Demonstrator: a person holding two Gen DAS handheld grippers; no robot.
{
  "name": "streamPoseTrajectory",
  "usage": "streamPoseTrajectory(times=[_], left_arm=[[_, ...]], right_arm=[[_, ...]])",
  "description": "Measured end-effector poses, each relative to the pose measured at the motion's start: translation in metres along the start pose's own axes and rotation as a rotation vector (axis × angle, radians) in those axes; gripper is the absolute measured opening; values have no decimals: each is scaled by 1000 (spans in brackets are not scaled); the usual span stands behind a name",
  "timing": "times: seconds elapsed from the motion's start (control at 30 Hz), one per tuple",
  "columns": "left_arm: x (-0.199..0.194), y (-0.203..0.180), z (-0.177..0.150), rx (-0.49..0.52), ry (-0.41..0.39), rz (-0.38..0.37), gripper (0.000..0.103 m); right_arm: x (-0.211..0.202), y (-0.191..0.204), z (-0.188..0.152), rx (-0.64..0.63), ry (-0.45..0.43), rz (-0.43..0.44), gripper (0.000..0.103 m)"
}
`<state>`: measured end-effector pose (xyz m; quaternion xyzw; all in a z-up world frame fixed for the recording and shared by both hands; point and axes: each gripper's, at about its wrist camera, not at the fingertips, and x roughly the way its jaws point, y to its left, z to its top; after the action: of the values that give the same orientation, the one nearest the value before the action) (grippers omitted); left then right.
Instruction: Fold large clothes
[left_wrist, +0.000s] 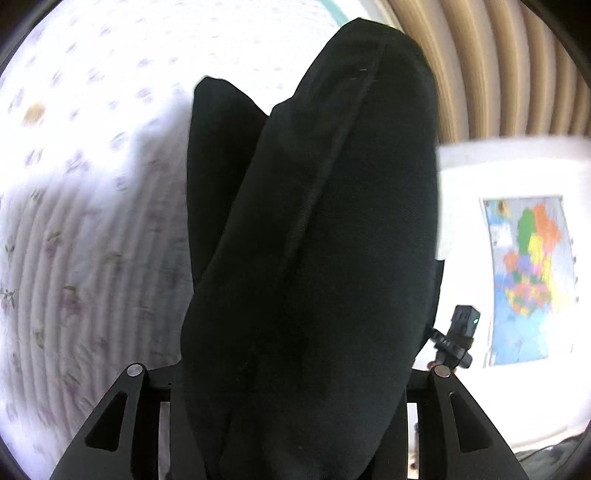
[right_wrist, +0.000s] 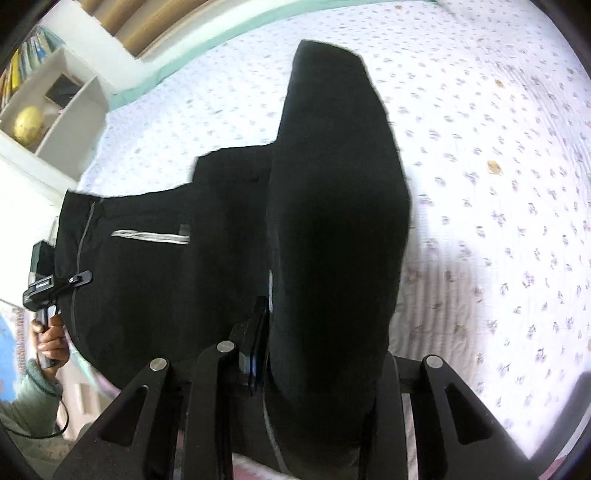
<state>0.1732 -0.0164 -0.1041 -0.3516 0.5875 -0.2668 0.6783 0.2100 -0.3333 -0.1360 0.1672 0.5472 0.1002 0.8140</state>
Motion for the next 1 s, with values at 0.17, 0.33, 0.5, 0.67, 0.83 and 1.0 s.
streamPoseTrajectory(times=[0.17,0.33,0.5,0.67,0.83,1.0], left_arm=[[30,31,-2,37,3,-19,59],[23,54,5,72,-7,-115,61],[-23,103,9,112,-38,-170,61],[-39,110,-10,106,-82,-195,61],[-91,95,-47,165,-186,-42,61],[-157,49,-70,299,-345,58,61]], right_arm=[[38,-16,2,-1,-26,-8,42],[60,-12,-9,3,-79,5,56],[60,-23,-29,45,-163,33,70],[46,-31,-42,87,-239,-9,76],[4,-34,-74,116,-287,-103,79],[-60,1,-101,13,-421,-298,82]])
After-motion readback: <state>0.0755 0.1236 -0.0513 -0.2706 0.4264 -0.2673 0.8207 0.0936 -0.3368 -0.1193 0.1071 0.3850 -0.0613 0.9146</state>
